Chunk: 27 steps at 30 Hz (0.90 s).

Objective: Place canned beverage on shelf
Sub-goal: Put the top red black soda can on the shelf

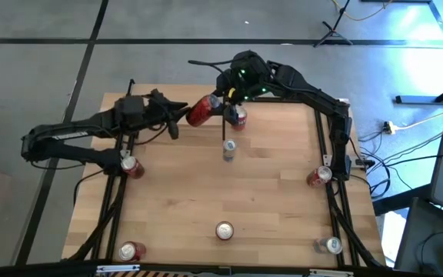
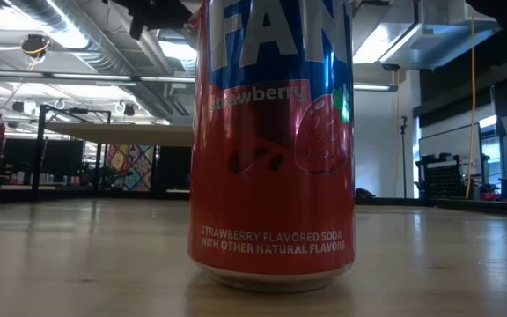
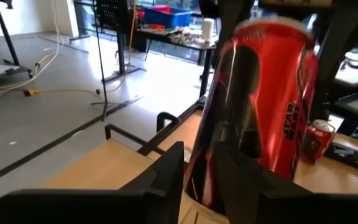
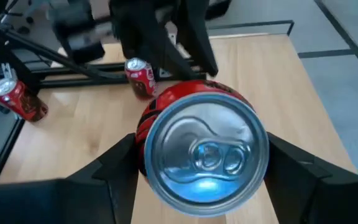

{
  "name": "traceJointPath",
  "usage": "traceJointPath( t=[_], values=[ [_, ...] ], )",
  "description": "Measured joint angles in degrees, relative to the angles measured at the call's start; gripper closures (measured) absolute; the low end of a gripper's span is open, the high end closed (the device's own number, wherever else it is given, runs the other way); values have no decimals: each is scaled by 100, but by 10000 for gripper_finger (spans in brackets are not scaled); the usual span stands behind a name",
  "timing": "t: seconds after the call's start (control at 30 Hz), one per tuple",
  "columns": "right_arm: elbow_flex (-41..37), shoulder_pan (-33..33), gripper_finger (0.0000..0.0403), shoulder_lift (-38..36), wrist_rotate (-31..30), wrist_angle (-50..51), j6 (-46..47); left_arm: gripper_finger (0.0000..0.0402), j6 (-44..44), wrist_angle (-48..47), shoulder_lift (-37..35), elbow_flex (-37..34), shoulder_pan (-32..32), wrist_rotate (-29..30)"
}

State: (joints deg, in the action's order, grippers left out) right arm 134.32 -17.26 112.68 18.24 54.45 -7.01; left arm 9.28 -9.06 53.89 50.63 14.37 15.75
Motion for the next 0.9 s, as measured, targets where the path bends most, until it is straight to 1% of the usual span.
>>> traceJointPath(
  t=[0.1, 0.27, 0.37, 0.47, 0.53, 0.67, 0.73, 0.9],
  values=[
    [-2, -2, 149, 0, -112, -207, 8, 312, 83, -14, 177, 0, 2, 6],
    [-1, -8, 152, 29, -120, -503, -18, 312, 80, 135, 377, 0, -7, -46],
    [0, -24, 152, 55, -298, -517, -107, 312, 25, 182, 393, -9, -2, 44],
    [2, -73, 153, 83, -377, -534, -244, 312, 20, 62, 223, -13, -1, 105],
    [2, -152, 153, 94, -567, -537, -397, 312, 20, -4, -14, -11, -13, 76],
    [-20, -390, 153, 117, -920, -543, -687, 312, 68, -427, -448, -11, -7, 103],
    [-111, -540, 153, 120, -832, -541, -747, 312, 77, -553, -654, -11, -9, 121],
    [-668, -855, 153, 128, -228, -824, -1011, 312, 83, -634, -948, -10, -17, 127]
  ],
)
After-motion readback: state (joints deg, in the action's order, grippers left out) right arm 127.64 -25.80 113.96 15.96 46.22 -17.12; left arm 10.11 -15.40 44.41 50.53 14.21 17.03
